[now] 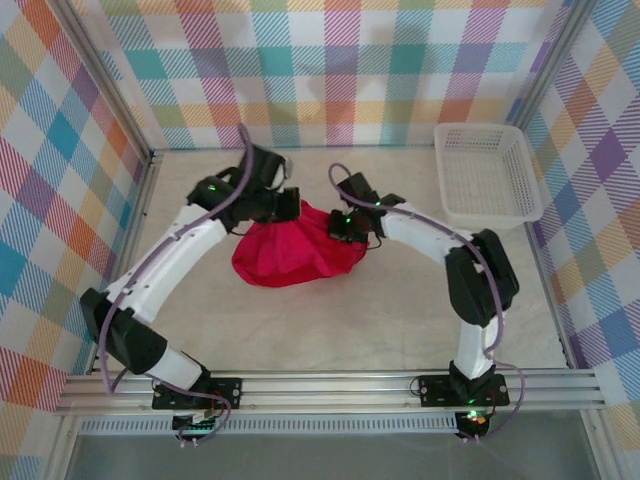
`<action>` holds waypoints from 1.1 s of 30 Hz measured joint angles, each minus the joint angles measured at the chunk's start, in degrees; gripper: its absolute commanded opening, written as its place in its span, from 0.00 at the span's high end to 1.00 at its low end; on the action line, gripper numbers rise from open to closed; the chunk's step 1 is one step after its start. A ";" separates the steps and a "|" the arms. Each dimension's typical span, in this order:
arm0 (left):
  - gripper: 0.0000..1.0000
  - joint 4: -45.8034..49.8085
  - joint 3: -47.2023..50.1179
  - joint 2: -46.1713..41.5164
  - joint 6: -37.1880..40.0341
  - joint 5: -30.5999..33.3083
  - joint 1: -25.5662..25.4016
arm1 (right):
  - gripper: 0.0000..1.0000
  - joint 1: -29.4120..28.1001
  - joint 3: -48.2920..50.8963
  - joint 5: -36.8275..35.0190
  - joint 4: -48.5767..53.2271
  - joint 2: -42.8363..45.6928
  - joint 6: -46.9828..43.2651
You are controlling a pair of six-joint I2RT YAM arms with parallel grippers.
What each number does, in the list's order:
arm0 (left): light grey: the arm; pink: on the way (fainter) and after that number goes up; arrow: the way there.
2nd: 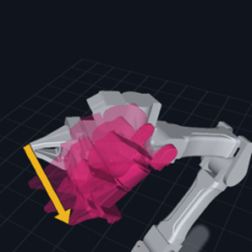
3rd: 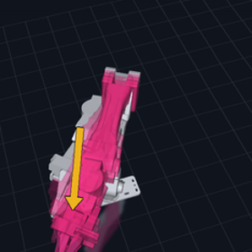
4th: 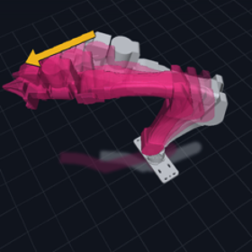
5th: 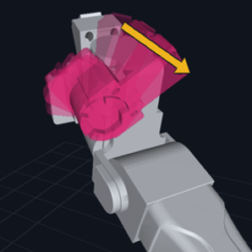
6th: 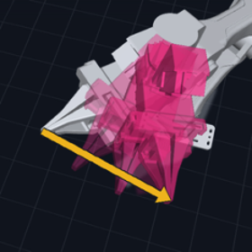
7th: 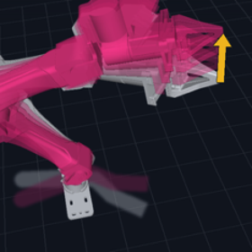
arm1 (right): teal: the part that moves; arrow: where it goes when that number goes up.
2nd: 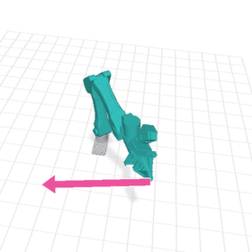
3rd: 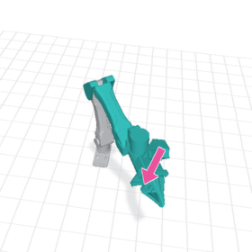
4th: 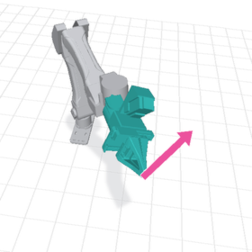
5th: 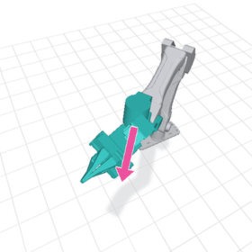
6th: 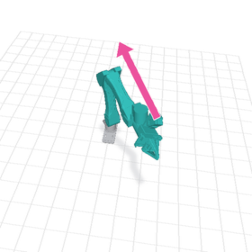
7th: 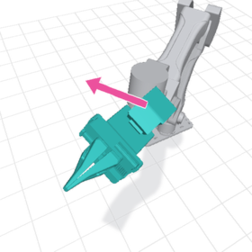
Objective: Fold the inside-out t-shirt
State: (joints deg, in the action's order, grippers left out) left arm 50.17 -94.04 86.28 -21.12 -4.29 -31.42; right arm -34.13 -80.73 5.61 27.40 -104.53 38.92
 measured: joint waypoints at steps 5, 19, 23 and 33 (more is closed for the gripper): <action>1.00 1.42 -5.99 -1.81 0.04 -7.13 7.58 | 1.00 3.78 -2.25 -0.52 5.77 14.51 -3.19; 1.00 -11.41 16.41 -4.68 -3.58 -16.98 9.38 | 1.00 10.73 6.43 7.21 4.48 18.73 -1.46; 1.00 -18.69 27.30 -7.30 -4.04 -15.34 3.89 | 0.99 11.74 11.30 7.48 3.78 12.22 -0.15; 1.00 -29.75 42.25 -16.00 -2.78 -13.53 -8.92 | 0.34 6.99 15.67 1.46 8.59 22.12 -1.79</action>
State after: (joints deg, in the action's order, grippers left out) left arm 20.43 -51.79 70.28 -23.90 -17.82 -40.34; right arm -27.14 -65.06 7.07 35.99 -82.41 37.12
